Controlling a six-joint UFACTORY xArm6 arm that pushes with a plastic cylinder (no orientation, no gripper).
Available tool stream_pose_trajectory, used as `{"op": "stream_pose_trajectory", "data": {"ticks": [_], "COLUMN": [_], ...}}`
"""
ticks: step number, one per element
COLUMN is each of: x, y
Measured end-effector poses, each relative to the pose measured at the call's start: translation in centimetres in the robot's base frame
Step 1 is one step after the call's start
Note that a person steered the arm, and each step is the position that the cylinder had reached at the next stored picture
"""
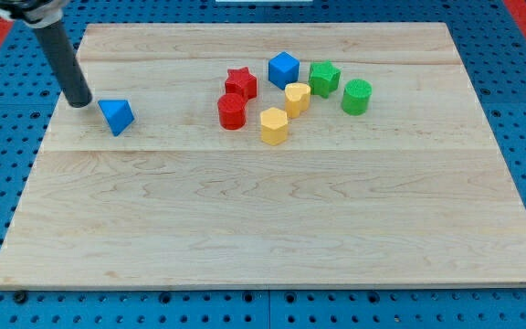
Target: Push the blue triangle to the bottom center
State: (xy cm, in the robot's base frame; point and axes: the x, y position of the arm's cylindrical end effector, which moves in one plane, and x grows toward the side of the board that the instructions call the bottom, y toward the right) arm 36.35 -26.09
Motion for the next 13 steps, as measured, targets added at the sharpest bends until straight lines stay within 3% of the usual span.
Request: {"op": "stream_pose_trajectory", "data": {"ticks": [7, 13], "x": [1.2, 13.3], "y": [8.0, 11.3]}}
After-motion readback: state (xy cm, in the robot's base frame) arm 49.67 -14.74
